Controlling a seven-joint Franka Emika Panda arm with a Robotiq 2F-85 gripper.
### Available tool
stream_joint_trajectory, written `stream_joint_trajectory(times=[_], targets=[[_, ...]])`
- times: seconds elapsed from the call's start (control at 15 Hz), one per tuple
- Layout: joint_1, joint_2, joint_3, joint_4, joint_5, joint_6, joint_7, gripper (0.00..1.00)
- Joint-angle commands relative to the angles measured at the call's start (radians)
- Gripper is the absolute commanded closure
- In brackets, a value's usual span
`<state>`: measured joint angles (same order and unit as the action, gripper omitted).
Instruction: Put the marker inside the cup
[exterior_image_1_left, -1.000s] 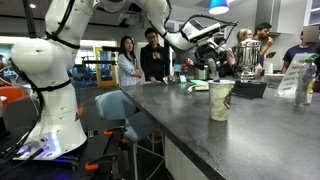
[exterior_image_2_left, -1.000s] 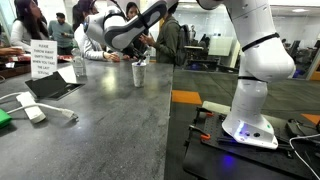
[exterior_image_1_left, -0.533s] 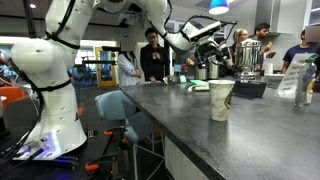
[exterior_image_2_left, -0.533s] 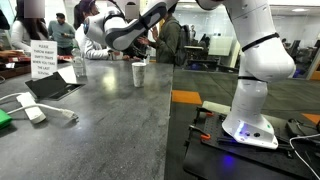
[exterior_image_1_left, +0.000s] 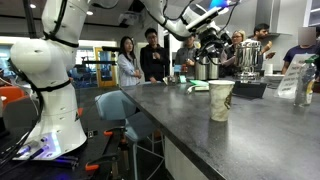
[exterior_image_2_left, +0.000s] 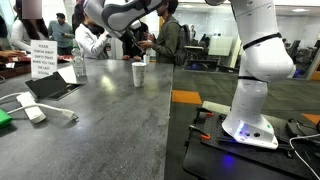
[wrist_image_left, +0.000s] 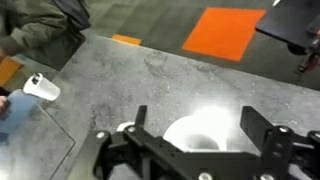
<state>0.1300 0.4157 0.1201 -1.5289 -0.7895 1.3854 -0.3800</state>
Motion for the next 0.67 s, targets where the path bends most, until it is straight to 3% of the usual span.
stream_joint_trajectory(times=[0.0, 0.33, 0.6], targets=[[-0.046, -0.083, -0.004, -0.035, 0.158, 0.038, 0.055, 0.0], [-0.104, -0.191, -0.03, -0.088, 0.409, 0.062, 0.115, 0.0], [-0.138, -0.24, -0.057, -0.139, 0.585, 0.159, 0.171, 0.0]])
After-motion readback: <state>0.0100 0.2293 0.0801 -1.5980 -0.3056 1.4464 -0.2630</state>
